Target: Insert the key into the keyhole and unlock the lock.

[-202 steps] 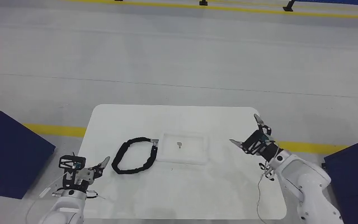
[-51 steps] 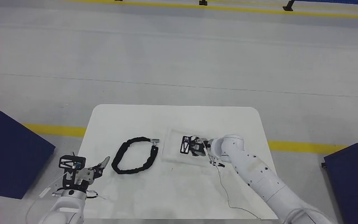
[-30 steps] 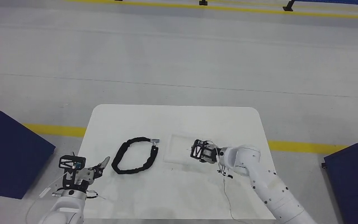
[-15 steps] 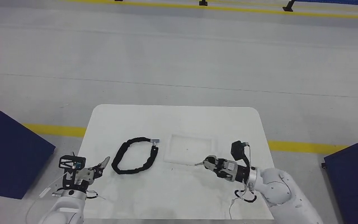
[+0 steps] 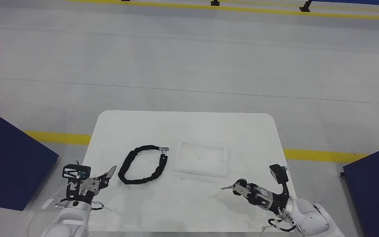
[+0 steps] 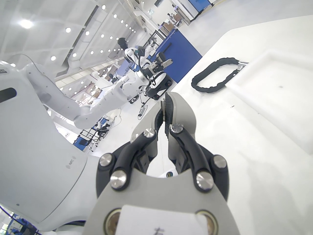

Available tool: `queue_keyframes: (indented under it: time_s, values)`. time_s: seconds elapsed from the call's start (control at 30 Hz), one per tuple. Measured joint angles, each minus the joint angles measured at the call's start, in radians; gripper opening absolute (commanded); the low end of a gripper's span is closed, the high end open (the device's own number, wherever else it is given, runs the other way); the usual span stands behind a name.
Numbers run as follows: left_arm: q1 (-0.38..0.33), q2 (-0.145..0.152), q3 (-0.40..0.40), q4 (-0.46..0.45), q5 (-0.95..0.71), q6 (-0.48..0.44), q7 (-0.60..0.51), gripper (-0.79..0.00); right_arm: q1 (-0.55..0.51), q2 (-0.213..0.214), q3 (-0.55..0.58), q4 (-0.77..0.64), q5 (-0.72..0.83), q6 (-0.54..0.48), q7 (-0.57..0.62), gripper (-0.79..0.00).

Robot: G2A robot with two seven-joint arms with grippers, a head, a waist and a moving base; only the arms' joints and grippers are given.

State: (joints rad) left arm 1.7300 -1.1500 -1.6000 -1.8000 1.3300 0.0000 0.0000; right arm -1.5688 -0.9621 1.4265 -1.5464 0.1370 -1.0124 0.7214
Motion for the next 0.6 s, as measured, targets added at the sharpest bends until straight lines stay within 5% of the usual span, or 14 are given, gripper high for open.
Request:
queue_keyframes:
  time_s: [0.37, 0.6]
  values:
    - [-0.021, 0.005, 0.0, 0.008, 0.051, -0.052, -0.03, 0.0, 0.0, 0.0, 0.0, 0.0, 0.004, 0.0, 0.002, -0.785]
    - [-0.27, 0.019, 0.07, 0.09, 0.172, -0.318, -0.21, 0.0, 0.0, 0.0, 0.0, 0.0, 0.004, 0.0, 0.002, -0.785]
